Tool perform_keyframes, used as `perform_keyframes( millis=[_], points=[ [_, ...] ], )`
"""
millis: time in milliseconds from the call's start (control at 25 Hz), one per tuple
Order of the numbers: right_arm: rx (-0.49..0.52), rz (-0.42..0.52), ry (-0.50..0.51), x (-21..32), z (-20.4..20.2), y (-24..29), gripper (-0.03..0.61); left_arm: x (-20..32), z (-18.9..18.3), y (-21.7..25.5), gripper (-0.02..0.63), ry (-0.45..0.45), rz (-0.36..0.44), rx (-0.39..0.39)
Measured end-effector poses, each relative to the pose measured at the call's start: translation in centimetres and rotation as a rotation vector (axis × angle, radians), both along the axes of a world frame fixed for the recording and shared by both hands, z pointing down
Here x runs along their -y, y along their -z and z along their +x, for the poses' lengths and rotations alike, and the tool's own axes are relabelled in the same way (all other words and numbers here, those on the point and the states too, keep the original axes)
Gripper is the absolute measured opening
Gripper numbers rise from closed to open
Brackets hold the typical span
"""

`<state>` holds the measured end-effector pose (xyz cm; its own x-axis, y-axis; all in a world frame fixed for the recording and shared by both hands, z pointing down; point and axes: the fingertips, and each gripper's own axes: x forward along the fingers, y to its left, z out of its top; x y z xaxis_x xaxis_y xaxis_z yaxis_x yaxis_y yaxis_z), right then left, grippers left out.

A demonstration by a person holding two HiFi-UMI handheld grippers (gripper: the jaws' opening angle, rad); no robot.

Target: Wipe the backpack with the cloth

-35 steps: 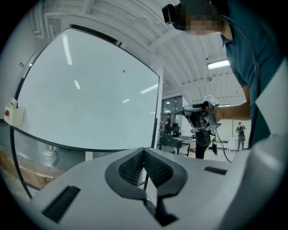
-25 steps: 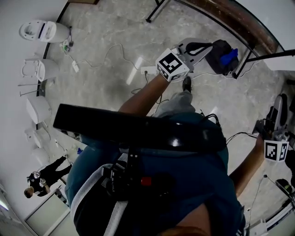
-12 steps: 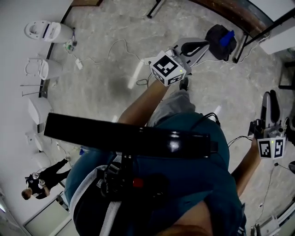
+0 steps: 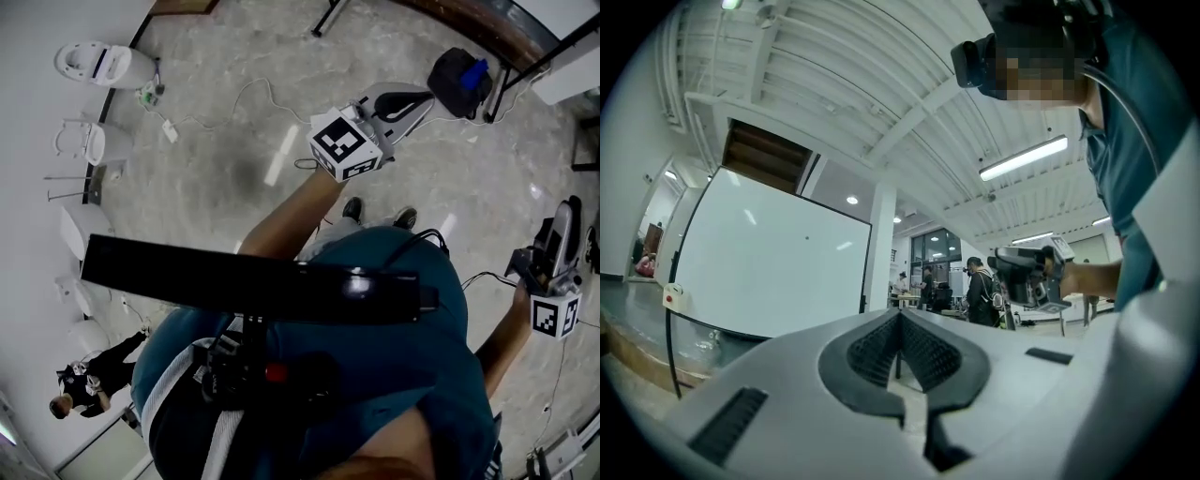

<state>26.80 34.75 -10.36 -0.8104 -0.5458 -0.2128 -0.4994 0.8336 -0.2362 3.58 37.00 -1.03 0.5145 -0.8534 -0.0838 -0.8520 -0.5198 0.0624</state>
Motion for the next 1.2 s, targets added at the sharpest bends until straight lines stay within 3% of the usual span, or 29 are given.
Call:
perform_keyframes(
  millis=[200, 440, 680, 920, 1200],
  points=[
    [-0.087, 0.015, -0.04, -5.2, -3.4, -0.9, 0.106, -4.7, -2.1, -0.6, -0.011, -0.064, -0.009, -0.014],
    [-0.133, -0.018, -0.052, -9.2, -4.1, -2.5, 0.106, -8.1, -2.6, -0.2, -0.011, -0.082, 0.006, -0.034],
    [-0.231, -0.062, -0.058, -10.2, -2.6, -4.4, 0.102, -9.4, -1.6, 1.5, -0.011, -0.063, 0.027, -0.056],
    [-0.325, -0.072, -0.097, -10.9, 0.6, -6.0, 0.08, -10.0, 2.2, 2.1, -0.011, -0.1, 0.033, -0.062],
    [-0.332, -0.059, -0.107, -11.3, 2.5, -6.6, 0.08, -10.7, 4.0, 2.3, -0.011, -0.103, 0.049, -0.044]
  ],
)
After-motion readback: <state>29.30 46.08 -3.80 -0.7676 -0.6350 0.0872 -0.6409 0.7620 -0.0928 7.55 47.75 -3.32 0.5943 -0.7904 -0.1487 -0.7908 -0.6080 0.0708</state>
